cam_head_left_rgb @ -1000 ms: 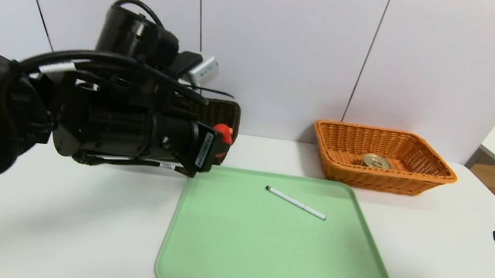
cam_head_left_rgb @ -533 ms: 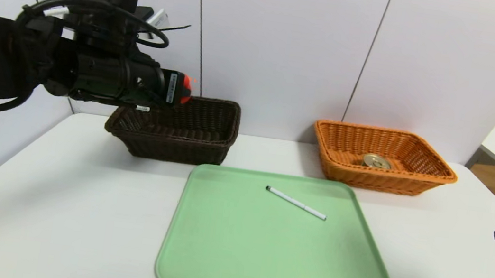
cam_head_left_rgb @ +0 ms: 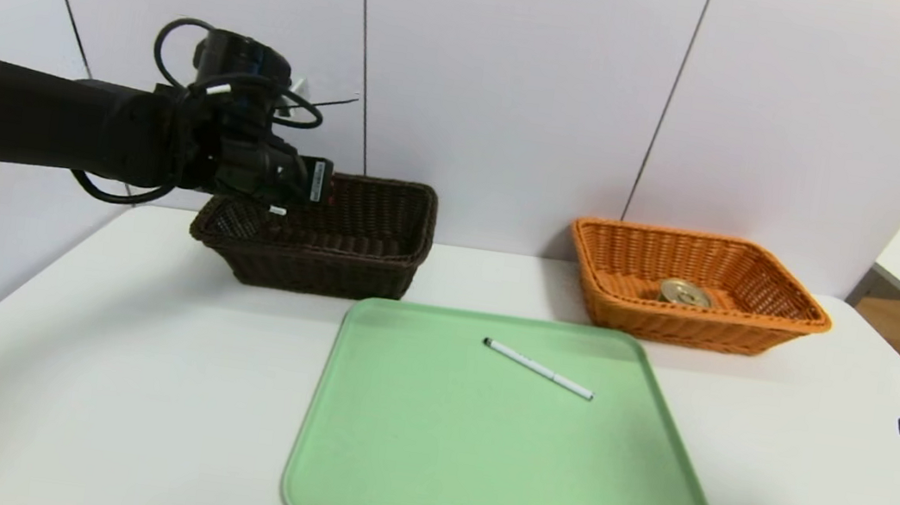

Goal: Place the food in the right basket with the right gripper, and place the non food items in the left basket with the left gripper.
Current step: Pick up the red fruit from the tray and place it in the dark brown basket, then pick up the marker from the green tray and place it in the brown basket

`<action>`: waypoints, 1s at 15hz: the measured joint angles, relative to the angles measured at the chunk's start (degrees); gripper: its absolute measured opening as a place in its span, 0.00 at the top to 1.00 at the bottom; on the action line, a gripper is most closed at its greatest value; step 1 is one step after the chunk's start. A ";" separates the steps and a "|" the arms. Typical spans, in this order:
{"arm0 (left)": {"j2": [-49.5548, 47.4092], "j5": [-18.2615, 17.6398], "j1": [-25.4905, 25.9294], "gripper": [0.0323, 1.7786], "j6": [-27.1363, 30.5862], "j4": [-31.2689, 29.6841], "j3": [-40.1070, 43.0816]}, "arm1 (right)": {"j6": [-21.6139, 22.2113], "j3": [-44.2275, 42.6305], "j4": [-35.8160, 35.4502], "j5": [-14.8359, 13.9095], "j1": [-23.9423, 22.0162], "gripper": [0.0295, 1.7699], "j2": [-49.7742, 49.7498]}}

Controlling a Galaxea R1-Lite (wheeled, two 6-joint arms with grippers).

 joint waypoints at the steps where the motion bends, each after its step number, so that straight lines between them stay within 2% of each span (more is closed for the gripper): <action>1: 1.15 0.01 0.46 0.69 -0.22 -0.01 -0.55 | 0.01 0.00 -0.01 0.02 -0.09 0.04 0.02; 4: 3.71 0.06 1.35 0.68 -0.35 0.11 -1.96 | 0.01 0.02 -0.32 0.16 -0.20 0.04 0.24; 6: 4.88 0.12 1.56 0.53 -0.38 0.41 -3.41 | 0.00 0.02 -0.30 0.16 -0.22 0.04 0.41; 9: 5.60 0.26 1.60 0.37 -0.44 1.93 -4.57 | -0.09 -0.28 -0.52 0.13 -0.22 0.04 0.77; 15: 1.15 0.37 1.49 0.19 -2.23 8.09 -3.85 | -1.05 -5.28 -0.59 0.16 0.50 0.04 3.56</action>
